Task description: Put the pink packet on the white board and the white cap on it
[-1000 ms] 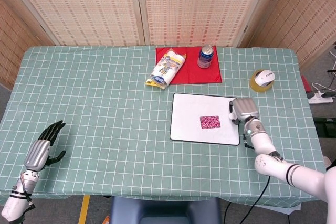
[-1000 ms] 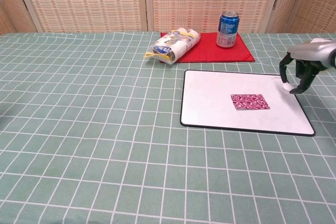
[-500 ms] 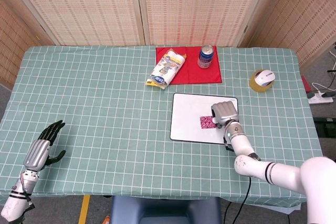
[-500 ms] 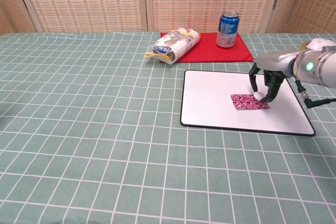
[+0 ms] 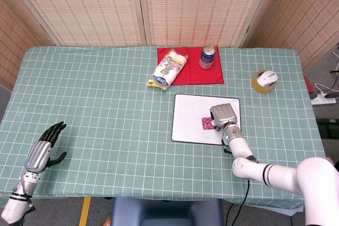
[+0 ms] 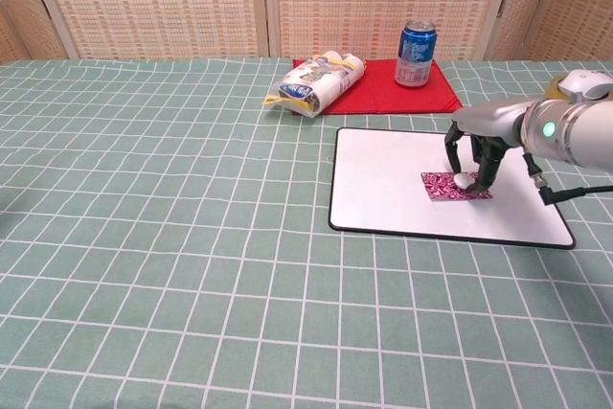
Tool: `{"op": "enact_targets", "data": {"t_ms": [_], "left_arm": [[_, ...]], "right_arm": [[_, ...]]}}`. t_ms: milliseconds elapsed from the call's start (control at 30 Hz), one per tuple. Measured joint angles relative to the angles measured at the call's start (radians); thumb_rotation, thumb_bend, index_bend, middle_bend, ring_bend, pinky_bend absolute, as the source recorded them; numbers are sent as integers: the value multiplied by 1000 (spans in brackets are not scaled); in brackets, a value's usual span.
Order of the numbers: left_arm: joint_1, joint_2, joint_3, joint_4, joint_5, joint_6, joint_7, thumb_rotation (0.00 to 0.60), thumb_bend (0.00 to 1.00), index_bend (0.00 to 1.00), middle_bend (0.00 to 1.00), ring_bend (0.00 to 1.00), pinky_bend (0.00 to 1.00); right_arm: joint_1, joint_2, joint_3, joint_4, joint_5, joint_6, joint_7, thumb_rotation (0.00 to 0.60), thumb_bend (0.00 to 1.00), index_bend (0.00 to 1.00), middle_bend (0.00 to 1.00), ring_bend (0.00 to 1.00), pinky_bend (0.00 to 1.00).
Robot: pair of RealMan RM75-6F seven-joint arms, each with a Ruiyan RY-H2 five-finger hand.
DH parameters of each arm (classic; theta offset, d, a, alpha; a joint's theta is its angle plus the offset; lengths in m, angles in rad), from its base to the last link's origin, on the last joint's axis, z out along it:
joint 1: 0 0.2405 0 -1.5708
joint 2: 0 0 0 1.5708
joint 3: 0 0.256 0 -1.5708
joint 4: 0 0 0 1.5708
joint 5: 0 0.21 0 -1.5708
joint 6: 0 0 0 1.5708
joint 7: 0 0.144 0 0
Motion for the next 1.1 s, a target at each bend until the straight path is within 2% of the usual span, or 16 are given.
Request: {"op": "enact_targets", "data": {"t_ms": [100,167,400,567,600,633,667,700,767,800,833,900,933,1033,1100], "left_arm": [[-1,0,1,0,1,-1,1,600,276,0,0,0,109],[0,0,1,-1,1,-1,2,600,277,0,0,0,109],[0,-1,-3,1,-1,3,-8,600,277,0,0,0,109],[3,-4,-7,10,-3,15,-25,600,278,0,0,0,109],[4,-5,-6,11,-3,14,-22,600,277,0,0,0,109],[4,-5,-5,12,-4,12,-19,600,277,0,0,0,109],[5,-5,-5,13,-4,10,-15,600,278,0,0,0,109],[5,-6,-4,14,-5,8,-11,600,278,0,0,0,109],[6,-7,-3,17,-6,5,0,600,278,0,0,0,109],[6,-7,-3,18,-7,4,5,600,278,0,0,0,108],[7,-8,-3,19,-7,3,10,600,278,0,0,0,108],[7,-9,-4,21,-8,5,22,600,278,0,0,0,109],[8,-10,-5,21,-8,7,27,600,278,0,0,0,109],[12,-14,-5,22,-7,19,45,600,277,0,0,0,108],[16,-18,-6,24,-7,25,58,600,277,0,0,0,108]], "right_arm": [[2,4,-3,-4,4,-1,-3,600,60,459,1000,1000,1000],[2,8,-4,-8,6,1,-3,600,9,431,1000,1000,1000],[-3,42,2,-55,-9,30,8,600,0,420,1000,1000,1000],[-40,148,10,-171,-72,128,40,600,7,467,1000,993,1000],[-54,172,8,-191,-96,154,51,600,9,479,1000,979,1000],[-78,200,3,-213,-136,192,70,600,12,492,976,925,998],[-100,219,-4,-226,-172,222,88,600,12,484,901,830,973],[-124,235,-14,-235,-213,255,109,600,13,464,813,733,939],[-196,265,-45,-239,-328,343,176,600,12,353,471,363,736],[-234,274,-61,-231,-382,384,215,600,12,268,294,173,564],[-287,281,-82,-211,-454,438,276,600,10,160,137,44,337],[-368,283,-111,-153,-547,505,381,585,4,39,22,0,85],[-419,279,-126,-99,-592,539,457,556,1,6,1,0,17],[-532,251,-151,73,-652,611,653,417,0,0,0,0,0],[-590,222,-156,191,-674,639,774,360,0,0,0,0,0]]}}
